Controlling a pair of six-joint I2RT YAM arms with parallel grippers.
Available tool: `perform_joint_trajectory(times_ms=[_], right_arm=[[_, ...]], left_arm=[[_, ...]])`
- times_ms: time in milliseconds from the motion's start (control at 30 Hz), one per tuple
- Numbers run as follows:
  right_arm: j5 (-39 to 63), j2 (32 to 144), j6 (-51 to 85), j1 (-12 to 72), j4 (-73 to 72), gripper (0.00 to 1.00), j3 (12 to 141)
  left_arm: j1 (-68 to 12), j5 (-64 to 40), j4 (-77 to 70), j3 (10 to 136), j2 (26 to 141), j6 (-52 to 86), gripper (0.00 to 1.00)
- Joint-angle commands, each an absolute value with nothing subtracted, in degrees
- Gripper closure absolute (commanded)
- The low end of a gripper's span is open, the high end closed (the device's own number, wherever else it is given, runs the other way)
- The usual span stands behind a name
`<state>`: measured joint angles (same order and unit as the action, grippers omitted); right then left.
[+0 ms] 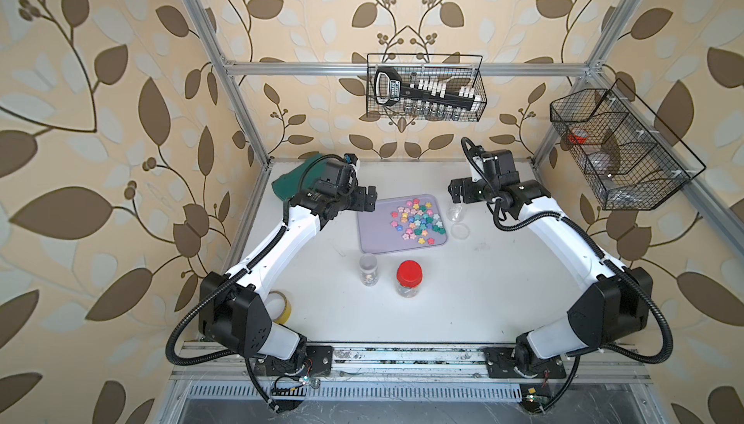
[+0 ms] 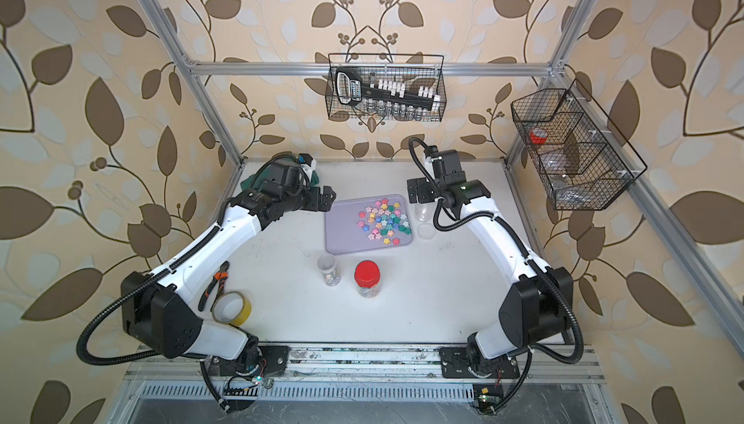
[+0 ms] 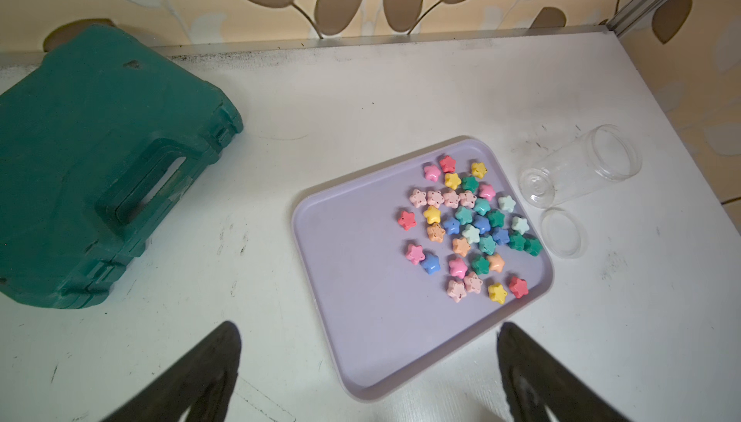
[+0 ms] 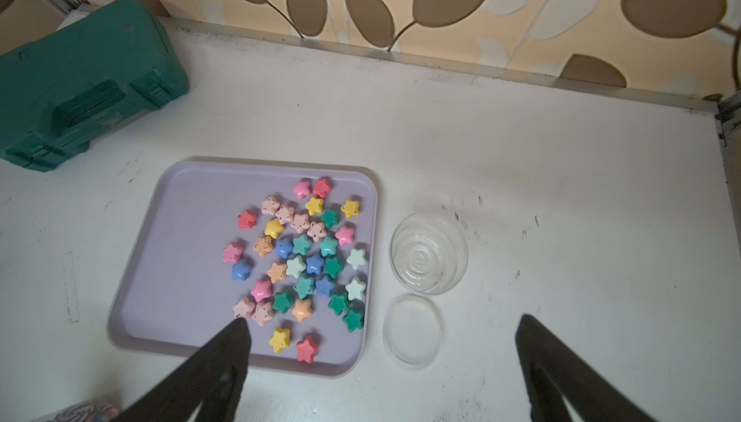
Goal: Pour the candies out of the jar
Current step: Pick up the jar from the center of the board.
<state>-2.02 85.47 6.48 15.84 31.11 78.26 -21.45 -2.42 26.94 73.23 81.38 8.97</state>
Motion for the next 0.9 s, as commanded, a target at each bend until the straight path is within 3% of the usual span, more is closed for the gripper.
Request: perform_joint_trajectory(times_ms=[0, 100, 467, 867], right_arm=[[1.8, 81.4, 7.2, 16.5, 28.3, 0.01, 76.3], [4.8, 80.9, 7.7, 19.2, 33.2, 0.01, 75.3], [2.7, 83.9, 10.6, 42.6, 49.1, 0.04, 78.2], [5.2, 86.9, 12.6, 51.2, 51.1, 0.12, 74.3]], left_arm=[[-22.2, -2.3, 24.9, 71.4, 78.3, 7.6, 0.01], [-22.2, -0.4, 26.6, 73.2, 79.4, 7.3, 0.01], [-22.2, 6.2, 28.2, 73.1, 80.9, 6.3, 0.01], [-22.2, 7.2, 29.0, 73.7, 82.1, 7.6, 0.01]])
